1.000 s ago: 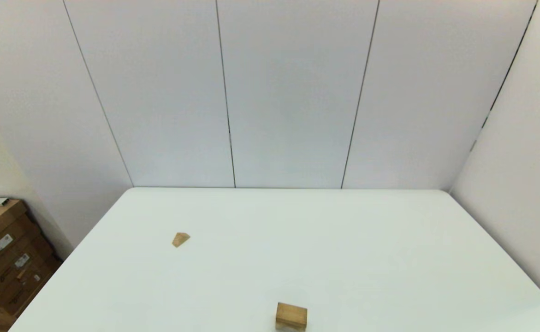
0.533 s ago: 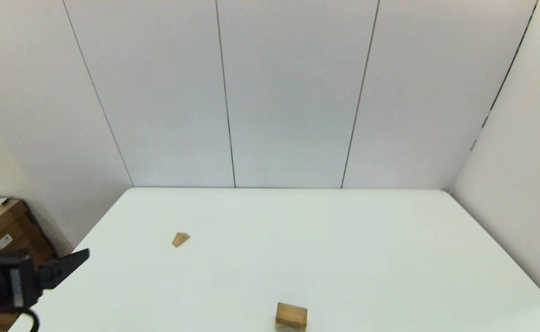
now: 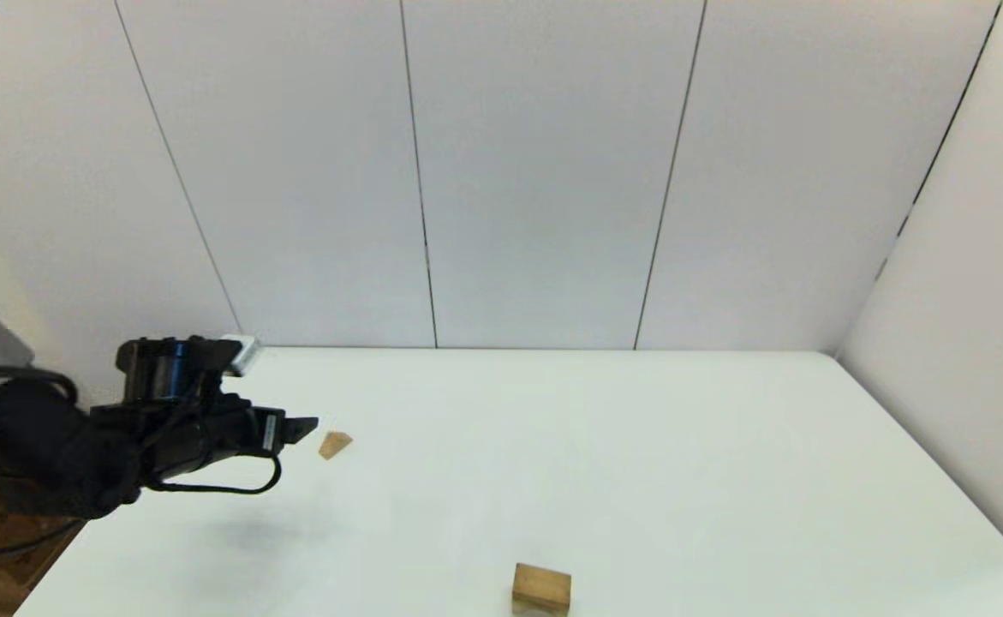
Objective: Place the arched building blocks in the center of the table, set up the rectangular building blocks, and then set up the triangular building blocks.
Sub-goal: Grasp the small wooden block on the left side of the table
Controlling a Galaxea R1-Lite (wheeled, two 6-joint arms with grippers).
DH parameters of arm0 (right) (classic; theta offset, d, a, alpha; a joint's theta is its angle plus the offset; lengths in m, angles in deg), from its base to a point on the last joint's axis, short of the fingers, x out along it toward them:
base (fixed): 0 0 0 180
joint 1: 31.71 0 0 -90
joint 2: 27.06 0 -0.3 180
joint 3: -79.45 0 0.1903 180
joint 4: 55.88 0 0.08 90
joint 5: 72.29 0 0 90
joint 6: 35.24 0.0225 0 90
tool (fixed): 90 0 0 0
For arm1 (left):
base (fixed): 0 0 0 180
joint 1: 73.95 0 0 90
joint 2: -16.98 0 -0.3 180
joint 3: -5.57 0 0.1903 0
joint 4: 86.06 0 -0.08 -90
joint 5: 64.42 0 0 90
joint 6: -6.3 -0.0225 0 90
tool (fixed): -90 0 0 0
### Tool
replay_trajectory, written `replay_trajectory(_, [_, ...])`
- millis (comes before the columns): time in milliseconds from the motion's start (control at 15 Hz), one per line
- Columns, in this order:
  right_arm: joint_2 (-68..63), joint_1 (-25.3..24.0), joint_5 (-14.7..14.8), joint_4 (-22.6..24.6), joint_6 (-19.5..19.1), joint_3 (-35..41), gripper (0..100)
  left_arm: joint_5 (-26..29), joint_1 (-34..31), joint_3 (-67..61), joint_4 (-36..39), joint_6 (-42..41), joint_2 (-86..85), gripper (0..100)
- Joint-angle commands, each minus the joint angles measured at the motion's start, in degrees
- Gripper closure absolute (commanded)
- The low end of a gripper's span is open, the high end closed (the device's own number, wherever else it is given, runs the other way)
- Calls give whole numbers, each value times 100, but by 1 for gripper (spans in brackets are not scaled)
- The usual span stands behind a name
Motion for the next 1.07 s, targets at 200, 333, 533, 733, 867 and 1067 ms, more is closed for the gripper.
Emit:
replay_trajectory(200, [-2, 1, -4, -3, -11, 0, 0, 606, 62, 709, -583, -840, 997, 0])
replay_trajectory(333, [-2, 1, -4, 5, -2, 0, 0, 668, 53, 709, -645, -998, 1006, 0])
replay_trajectory(533, [-2, 1, -4, -3, -2, 0, 0, 676, 35, 779, -645, -1138, 1103, 0])
replay_trajectory(733, [-2, 1, -4, -3, -2, 0, 0, 676, -26, 911, -645, -1314, 1331, 0])
replay_trajectory(867, [-2, 1, -4, -3, -2, 0, 0, 685, -18, 1034, -645, -1314, 1402, 0])
replay_trajectory(1067, [-2, 1, -4, -3, -2, 0, 0, 703, -18, 1289, -662, -1314, 1569, 0])
